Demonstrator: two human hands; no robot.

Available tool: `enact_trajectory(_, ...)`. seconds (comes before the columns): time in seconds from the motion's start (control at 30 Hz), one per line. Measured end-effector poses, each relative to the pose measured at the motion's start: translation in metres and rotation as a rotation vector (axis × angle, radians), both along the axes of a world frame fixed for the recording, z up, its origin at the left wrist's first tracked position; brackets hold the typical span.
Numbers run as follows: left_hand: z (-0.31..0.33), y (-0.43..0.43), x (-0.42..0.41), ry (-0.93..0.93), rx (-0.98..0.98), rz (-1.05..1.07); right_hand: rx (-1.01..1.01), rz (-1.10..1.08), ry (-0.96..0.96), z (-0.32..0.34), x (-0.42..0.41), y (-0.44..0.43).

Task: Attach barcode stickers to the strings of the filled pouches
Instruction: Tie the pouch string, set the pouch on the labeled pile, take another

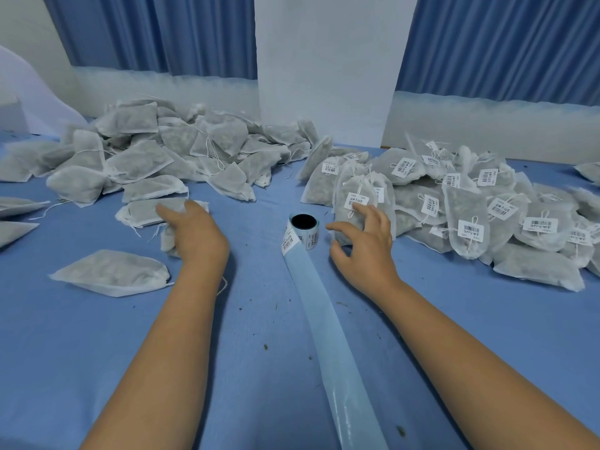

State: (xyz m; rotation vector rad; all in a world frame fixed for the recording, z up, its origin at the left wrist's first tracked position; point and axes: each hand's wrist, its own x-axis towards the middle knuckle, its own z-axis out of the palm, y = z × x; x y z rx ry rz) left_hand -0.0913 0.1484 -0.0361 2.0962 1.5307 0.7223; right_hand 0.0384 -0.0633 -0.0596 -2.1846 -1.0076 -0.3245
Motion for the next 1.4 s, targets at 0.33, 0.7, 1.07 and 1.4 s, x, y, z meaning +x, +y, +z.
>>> enact_trajectory(0.33, 0.001, -0.002, -0.003, 0.078, 0.107, -0.233, 0.005, 0.013, -0.027, 0.000, -0.003, 0.003)
enact_trajectory(0.7, 0.024, -0.045, -0.003, -0.494, 0.360, -0.828, 0.453, 0.414, 0.376, 0.037, -0.032, 0.007)
enact_trajectory(1.07, 0.022, -0.055, -0.003, -0.381, 0.233, -0.968, 0.406, 0.362, 0.411, 0.035, -0.032, 0.006)
enact_trajectory(1.4, 0.015, -0.054, 0.005, -0.291, 0.338, -0.987, 0.438, 0.337, 0.369, 0.032, -0.034, 0.007)
